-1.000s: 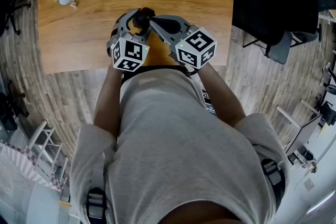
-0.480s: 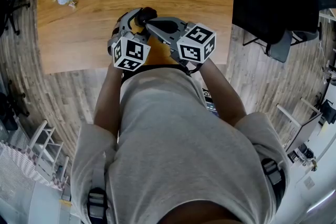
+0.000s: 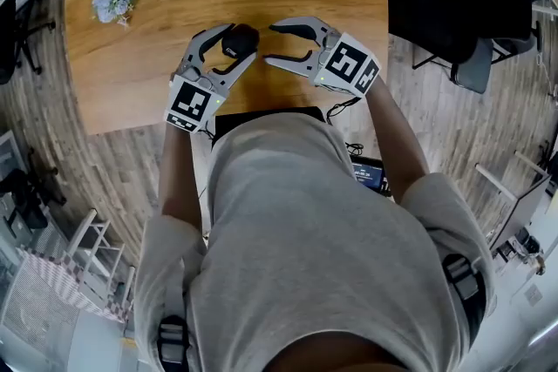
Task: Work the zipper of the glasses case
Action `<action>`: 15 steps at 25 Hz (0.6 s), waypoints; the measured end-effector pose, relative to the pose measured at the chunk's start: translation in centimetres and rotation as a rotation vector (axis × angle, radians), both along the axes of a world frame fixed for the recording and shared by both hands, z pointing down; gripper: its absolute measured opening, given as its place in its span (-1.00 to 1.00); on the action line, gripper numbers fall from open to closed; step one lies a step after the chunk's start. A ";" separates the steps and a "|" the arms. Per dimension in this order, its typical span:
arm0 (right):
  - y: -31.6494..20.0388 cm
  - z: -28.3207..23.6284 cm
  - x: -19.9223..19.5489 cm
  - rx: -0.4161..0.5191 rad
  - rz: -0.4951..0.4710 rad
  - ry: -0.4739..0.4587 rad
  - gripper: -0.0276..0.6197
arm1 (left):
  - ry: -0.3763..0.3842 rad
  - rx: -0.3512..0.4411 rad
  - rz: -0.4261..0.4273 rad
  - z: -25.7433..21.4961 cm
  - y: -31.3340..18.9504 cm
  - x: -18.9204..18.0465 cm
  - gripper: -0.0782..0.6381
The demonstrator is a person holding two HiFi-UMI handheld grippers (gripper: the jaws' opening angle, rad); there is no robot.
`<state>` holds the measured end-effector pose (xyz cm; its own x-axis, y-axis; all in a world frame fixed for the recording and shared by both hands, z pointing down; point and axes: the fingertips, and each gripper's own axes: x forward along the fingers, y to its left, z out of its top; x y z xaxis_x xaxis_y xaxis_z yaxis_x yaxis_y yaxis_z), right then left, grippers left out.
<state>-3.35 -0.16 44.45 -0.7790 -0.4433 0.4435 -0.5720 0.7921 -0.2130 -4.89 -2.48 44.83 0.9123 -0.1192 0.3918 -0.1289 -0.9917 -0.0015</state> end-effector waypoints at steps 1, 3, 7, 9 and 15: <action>0.1 0.6 0.1 0.012 -0.036 0.042 -0.20 | 0.021 -0.024 0.032 -0.6 0.6 -0.2 -0.04; 0.1 1.1 -0.5 0.020 -0.103 0.048 -0.19 | 0.045 -0.053 0.083 -1.7 1.7 -0.4 -0.04; 0.5 1.3 -2.9 0.003 -0.244 0.001 -0.18 | 0.062 -0.049 0.105 -2.8 2.5 -0.8 -0.04; 0.6 1.4 -4.0 -0.003 -0.282 -0.019 -0.18 | 0.064 -0.050 0.104 -2.9 2.5 -1.2 -0.04; 0.2 2.0 -5.3 0.018 -0.294 -0.024 -0.20 | 0.023 -0.082 0.026 -2.2 1.8 -2.2 -0.04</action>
